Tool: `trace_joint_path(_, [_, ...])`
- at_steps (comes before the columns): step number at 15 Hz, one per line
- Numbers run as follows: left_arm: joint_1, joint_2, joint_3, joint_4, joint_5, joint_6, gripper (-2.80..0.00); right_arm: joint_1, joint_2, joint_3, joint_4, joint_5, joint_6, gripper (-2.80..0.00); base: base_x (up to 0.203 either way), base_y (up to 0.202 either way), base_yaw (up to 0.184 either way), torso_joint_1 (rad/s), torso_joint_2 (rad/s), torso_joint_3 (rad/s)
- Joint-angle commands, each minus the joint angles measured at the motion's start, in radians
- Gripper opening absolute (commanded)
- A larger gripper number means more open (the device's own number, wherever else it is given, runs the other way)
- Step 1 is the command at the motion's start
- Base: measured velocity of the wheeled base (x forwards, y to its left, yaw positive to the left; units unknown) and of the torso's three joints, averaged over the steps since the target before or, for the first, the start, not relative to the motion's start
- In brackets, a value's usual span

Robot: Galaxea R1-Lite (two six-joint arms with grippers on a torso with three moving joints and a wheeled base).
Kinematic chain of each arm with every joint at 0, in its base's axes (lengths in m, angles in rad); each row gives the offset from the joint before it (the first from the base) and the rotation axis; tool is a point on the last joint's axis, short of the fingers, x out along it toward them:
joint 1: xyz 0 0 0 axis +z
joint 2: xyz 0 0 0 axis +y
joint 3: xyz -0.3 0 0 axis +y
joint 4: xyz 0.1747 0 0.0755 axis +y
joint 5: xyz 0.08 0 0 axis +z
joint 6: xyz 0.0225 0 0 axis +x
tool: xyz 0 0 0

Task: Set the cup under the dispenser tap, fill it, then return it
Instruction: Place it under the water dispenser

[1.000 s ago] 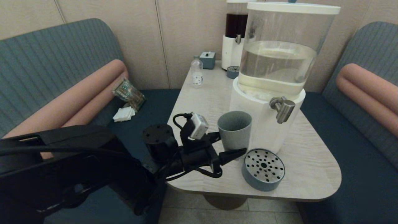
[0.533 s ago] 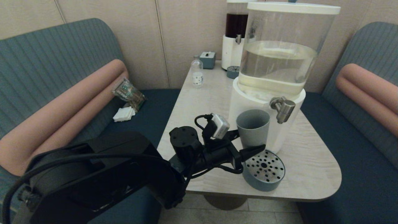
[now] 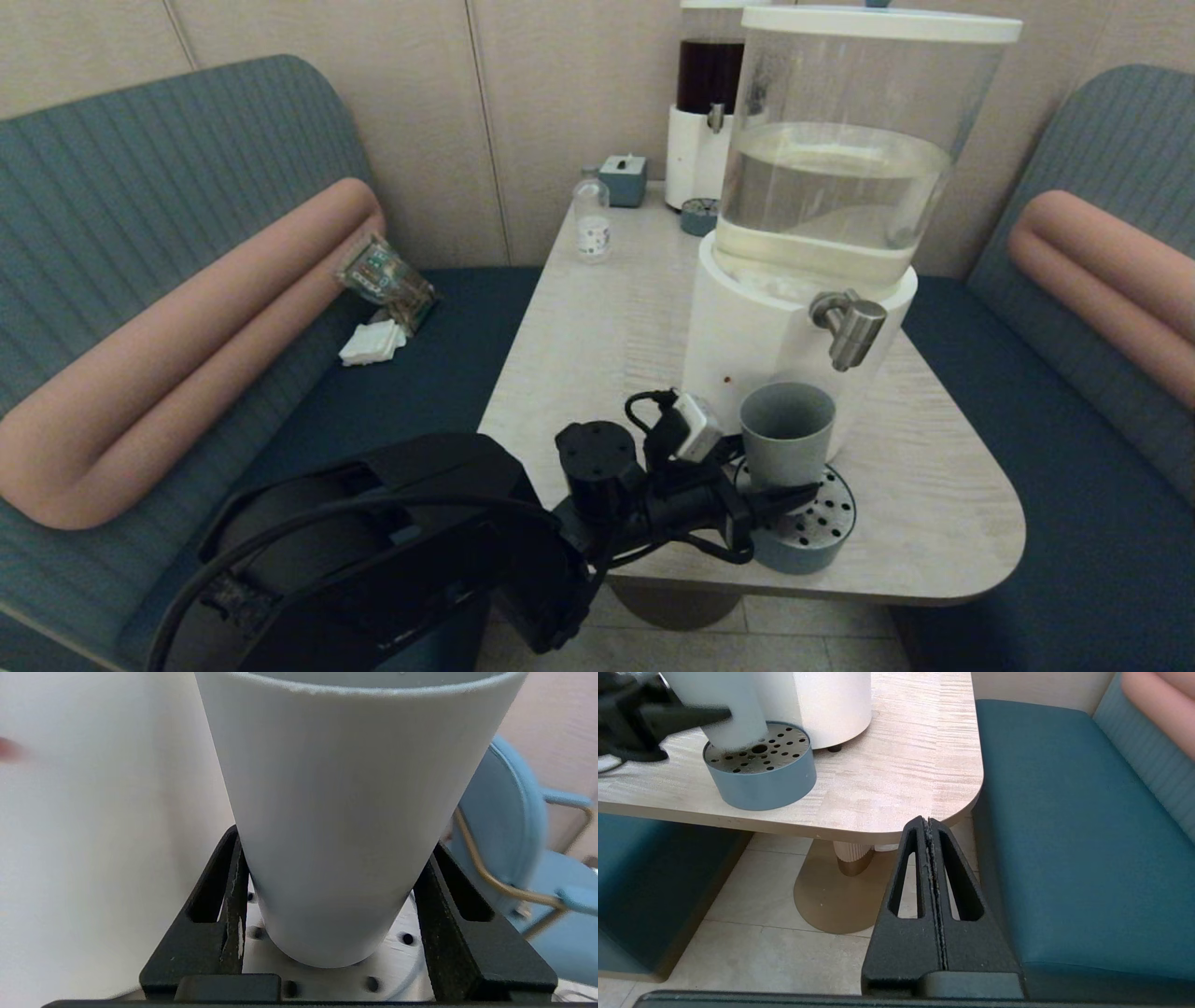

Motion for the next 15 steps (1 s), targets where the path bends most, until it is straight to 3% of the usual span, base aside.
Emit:
trace_joint_path(1, [-0.017,0.028,-0.002,-0.009,-0.001,-0.001,-2.8,0.001,-0.001,0.014,-0.001,0.0,-0.001,-2.8,0.0,0.0,0.0,0.0,0.0,0.0])
trace_joint_path(15, [-0.023,0.116,-0.106,-0.009,0.007,-0.014,-2.8,0.0,-0.001,0.014,-0.001,0.0,-0.001,-2.8,0.0,0.0,0.0,0.0,0.0,0.0])
